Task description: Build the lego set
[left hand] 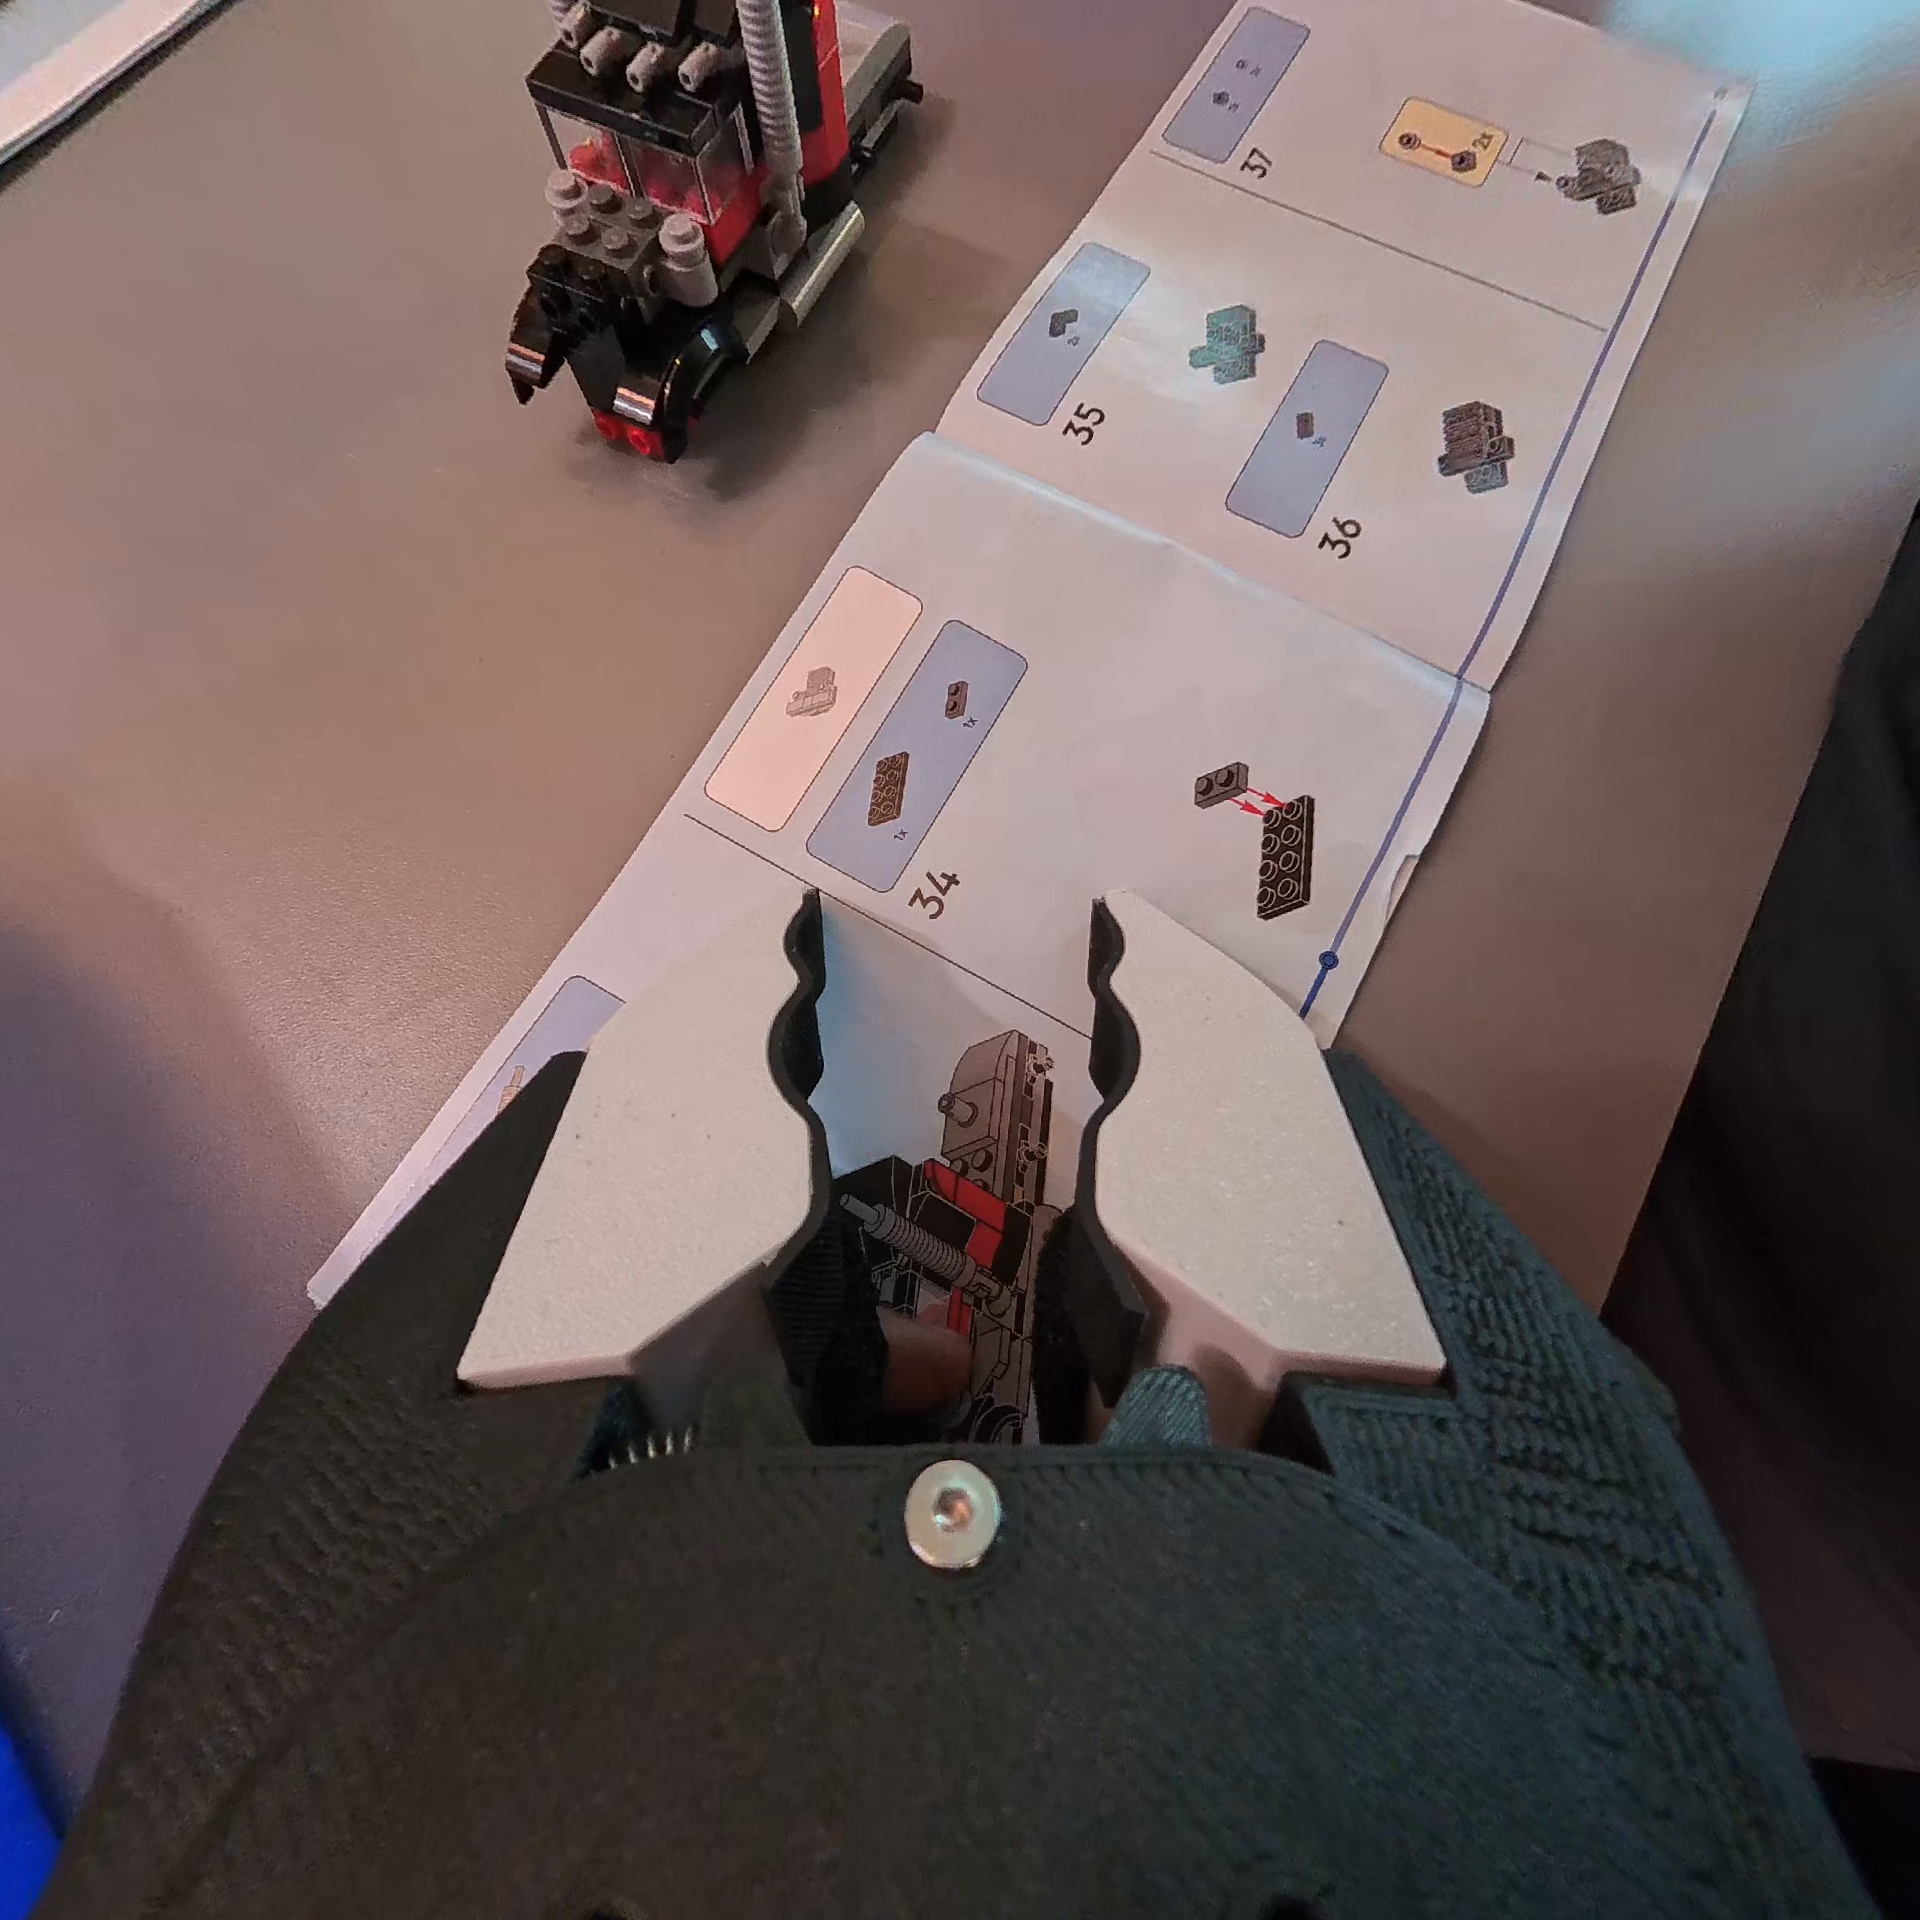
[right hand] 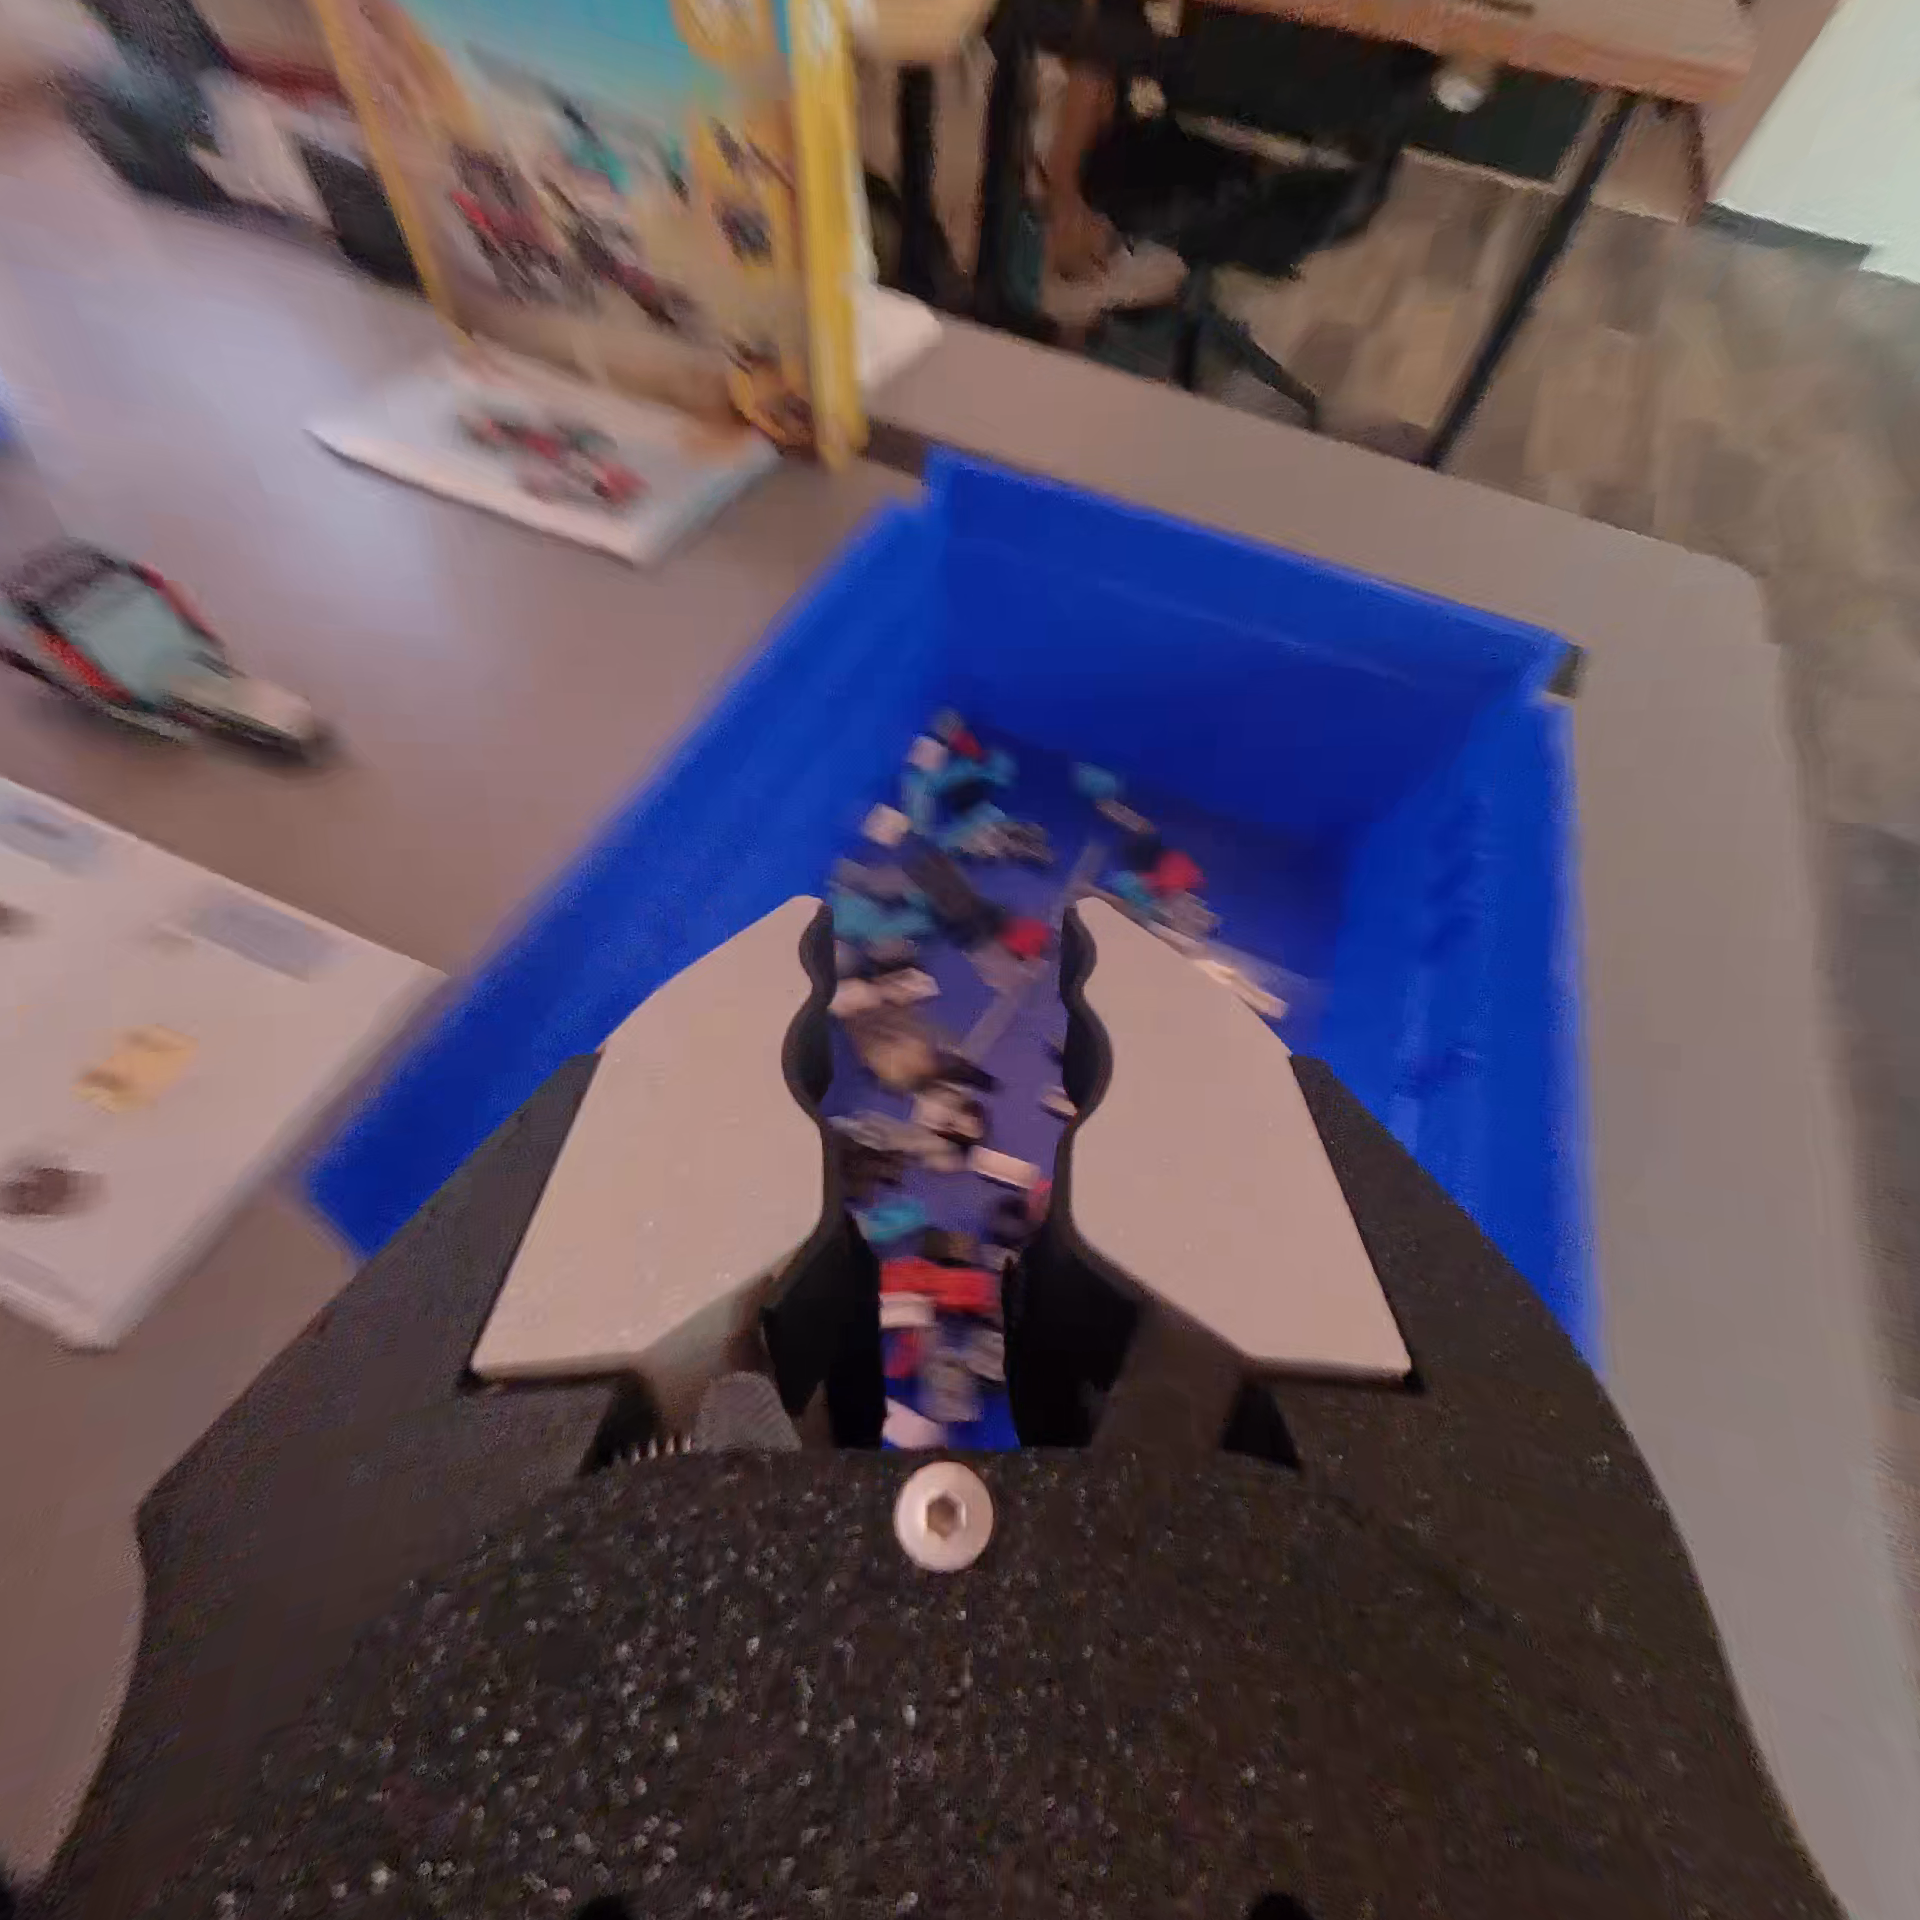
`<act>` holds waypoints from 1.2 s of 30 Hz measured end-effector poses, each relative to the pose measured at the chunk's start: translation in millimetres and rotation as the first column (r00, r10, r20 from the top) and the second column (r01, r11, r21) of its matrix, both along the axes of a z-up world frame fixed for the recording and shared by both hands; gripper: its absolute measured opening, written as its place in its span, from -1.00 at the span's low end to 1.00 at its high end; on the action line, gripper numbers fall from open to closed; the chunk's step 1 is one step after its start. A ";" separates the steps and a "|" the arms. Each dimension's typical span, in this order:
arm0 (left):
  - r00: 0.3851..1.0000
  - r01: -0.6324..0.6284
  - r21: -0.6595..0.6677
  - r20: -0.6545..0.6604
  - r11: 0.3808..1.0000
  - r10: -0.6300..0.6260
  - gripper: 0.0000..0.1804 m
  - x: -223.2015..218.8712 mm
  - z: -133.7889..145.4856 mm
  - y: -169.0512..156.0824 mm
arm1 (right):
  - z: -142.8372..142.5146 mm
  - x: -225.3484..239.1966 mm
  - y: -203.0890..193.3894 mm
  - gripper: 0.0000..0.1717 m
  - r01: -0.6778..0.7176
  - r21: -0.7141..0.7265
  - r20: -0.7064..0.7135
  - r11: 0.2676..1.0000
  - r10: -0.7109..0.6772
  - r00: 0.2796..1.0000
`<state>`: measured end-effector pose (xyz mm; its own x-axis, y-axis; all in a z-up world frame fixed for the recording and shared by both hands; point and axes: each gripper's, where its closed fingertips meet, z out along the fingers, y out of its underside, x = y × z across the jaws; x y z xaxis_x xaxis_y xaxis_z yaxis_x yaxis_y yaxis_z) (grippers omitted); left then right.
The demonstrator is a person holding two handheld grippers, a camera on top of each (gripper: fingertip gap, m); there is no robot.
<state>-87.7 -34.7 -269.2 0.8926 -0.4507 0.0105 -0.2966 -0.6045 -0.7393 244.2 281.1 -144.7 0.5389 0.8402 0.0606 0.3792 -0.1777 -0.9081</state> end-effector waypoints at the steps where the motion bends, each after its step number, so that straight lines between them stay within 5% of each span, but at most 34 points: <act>1: 1.000 -0.001 -0.001 0.002 1.000 0.001 -0.45 -0.1 -0.1 0.1 | 5.3 -9.6 -15.5 -0.50 -0.038 -0.048 -0.059 0.998 0.035 0.998; 4: 1.000 -0.002 0.001 -0.002 1.000 0.002 -0.45 -0.2 0.0 -0.1 | -6.9 -33.0 -55.4 -0.29 -0.068 -0.192 -0.017 0.979 0.066 0.998; 8: 1.000 -0.018 0.001 -0.007 1.000 0.018 -0.37 -2.6 0.2 1.2 | -51.3 -47.2 -78.9 -0.21 0.075 -0.205 0.308 0.976 -0.008 0.951; 11: 0.998 -0.015 0.079 -0.064 0.997 0.020 -0.23 -2.4 17.3 4.2 | -70.6 -32.4 -73.6 -0.63 0.247 -0.082 0.534 0.965 -0.167 0.829; 13: 0.991 -0.034 0.219 -0.116 0.975 0.061 -0.23 -8.5 50.8 4.0 | -72.2 -31.3 -76.6 -0.91 0.308 -0.077 0.562 0.948 -0.214 0.799; 16: 0.953 -0.154 0.383 -0.185 0.911 0.239 -0.28 -47.7 101.6 -13.4 | -72.3 -27.5 -78.6 -0.90 0.409 -0.056 0.582 0.911 -0.304 0.754; 19: 0.853 -0.318 0.423 -0.263 0.849 0.451 -0.31 -113.0 125.6 -48.9 | -47.5 -42.7 -79.6 -0.51 0.433 0.010 0.495 0.901 -0.381 0.781; 21: 0.831 -0.414 0.396 -0.203 0.820 0.518 -0.31 -137.0 127.0 -67.5 | -20.3 -74.0 -81.6 -0.42 0.375 0.067 0.370 0.925 -0.372 0.851; 25: 0.840 -0.480 0.376 -0.064 0.793 0.539 -0.31 -141.5 124.3 -78.4 | 4.0 -150.7 -100.2 -0.38 0.136 0.091 0.268 0.987 -0.155 0.951; 32: 0.833 -0.461 0.417 -0.101 0.784 0.543 -0.20 -132.4 121.9 -77.9 | 3.4 -199.5 -107.4 -0.17 -0.008 0.074 0.270 0.997 -0.012 0.963; 33: 0.838 -0.456 0.428 -0.091 0.780 0.539 -0.38 -129.9 123.7 -76.0 | 4.1 -204.1 -110.1 -0.20 -0.026 0.071 0.242 0.997 0.008 0.970; 34: 0.847 -0.442 0.443 -0.078 0.780 0.525 -0.78 -125.8 127.3 -72.9 | 5.1 -211.1 -115.4 -0.34 -0.064 0.069 0.200 0.996 0.049 0.979; 35: 0.857 -0.432 0.457 -0.058 0.777 0.511 -0.99 -121.8 132.0 -67.9 | 6.4 -219.4 -123.4 -0.64 -0.124 0.075 0.157 0.989 0.111 0.981; 36: 0.861 -0.438 0.453 -0.037 0.776 0.508 -0.99 -119.0 135.1 -62.0 | 9.1 -228.0 -131.0 -0.93 -0.181 0.092 0.111 0.979 0.171 0.979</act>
